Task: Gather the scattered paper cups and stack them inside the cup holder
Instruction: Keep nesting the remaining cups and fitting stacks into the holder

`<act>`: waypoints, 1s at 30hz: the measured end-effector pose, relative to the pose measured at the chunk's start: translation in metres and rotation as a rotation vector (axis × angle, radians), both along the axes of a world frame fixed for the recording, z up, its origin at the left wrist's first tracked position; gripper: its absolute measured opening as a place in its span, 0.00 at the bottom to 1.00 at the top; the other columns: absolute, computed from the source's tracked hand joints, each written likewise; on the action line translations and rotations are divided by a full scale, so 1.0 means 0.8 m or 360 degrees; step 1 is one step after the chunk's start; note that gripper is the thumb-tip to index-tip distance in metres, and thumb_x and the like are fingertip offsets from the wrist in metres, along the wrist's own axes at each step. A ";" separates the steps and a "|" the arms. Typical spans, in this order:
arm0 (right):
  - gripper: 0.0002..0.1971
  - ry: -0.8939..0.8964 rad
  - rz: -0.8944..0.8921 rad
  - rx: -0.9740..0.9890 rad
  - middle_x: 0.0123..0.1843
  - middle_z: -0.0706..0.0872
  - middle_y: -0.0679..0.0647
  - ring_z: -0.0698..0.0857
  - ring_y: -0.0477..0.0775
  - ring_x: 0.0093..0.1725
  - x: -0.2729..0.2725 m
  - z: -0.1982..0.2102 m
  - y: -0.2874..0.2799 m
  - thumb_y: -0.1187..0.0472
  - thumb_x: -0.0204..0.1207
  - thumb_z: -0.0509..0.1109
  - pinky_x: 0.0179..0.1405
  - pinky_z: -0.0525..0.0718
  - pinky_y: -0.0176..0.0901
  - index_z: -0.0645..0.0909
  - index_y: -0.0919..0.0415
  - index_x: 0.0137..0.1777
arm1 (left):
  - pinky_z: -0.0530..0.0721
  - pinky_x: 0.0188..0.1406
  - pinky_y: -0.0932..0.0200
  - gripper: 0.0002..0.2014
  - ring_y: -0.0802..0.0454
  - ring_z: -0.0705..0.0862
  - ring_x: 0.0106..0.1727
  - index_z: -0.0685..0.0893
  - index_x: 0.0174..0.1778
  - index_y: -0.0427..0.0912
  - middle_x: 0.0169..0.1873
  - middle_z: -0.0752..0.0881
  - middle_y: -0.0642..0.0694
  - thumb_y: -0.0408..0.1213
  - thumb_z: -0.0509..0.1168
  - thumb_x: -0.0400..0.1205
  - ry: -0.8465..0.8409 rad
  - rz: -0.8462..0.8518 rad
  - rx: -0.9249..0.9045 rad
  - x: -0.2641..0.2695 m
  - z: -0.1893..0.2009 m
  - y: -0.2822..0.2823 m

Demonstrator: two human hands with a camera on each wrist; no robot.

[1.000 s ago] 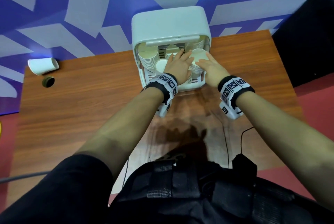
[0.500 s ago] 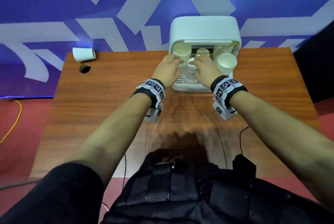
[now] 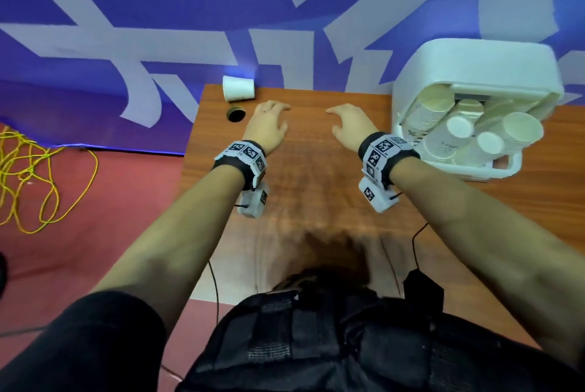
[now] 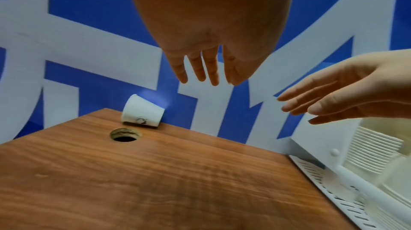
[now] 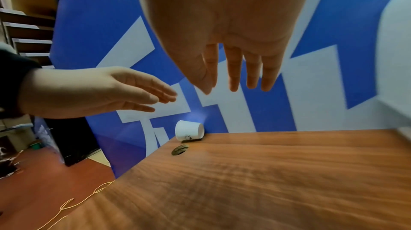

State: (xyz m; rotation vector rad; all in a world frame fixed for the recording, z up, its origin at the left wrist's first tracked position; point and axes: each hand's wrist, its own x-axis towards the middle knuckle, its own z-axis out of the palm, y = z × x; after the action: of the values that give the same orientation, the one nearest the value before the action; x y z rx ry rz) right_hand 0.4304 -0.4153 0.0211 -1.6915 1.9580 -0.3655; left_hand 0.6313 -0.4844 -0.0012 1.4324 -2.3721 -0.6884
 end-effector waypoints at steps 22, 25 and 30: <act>0.33 -0.0195 -0.0162 0.0425 0.82 0.62 0.61 0.62 0.59 0.81 0.205 -0.103 -0.234 0.66 0.81 0.61 0.77 0.59 0.43 0.53 0.62 0.84 | 0.65 0.69 0.61 0.26 0.45 0.72 0.73 0.65 0.78 0.36 0.72 0.74 0.39 0.33 0.61 0.83 0.0224 0.0658 0.0638 0.145 -0.109 -0.216; 0.36 -0.0276 -0.0255 0.0427 0.82 0.61 0.61 0.63 0.59 0.80 0.205 -0.115 -0.264 0.66 0.80 0.61 0.75 0.61 0.41 0.49 0.62 0.84 | 0.66 0.60 0.67 0.25 0.48 0.75 0.69 0.66 0.78 0.38 0.70 0.76 0.43 0.37 0.59 0.85 0.0307 0.0761 0.0754 0.142 -0.122 -0.238; 0.36 -0.0560 -0.0479 0.0372 0.72 0.78 0.56 0.76 0.54 0.71 0.204 -0.130 -0.297 0.66 0.79 0.61 0.66 0.70 0.37 0.48 0.62 0.84 | 0.74 0.65 0.60 0.24 0.50 0.80 0.62 0.74 0.73 0.39 0.63 0.82 0.43 0.46 0.60 0.83 0.0521 0.0683 0.0889 0.131 -0.130 -0.250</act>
State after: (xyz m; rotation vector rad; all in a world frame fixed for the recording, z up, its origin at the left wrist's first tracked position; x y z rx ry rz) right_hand 0.5936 -0.6531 -0.0832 -1.1045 1.9013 -0.4852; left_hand 0.7365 -0.6848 -0.1056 1.7890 -1.6106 -1.3978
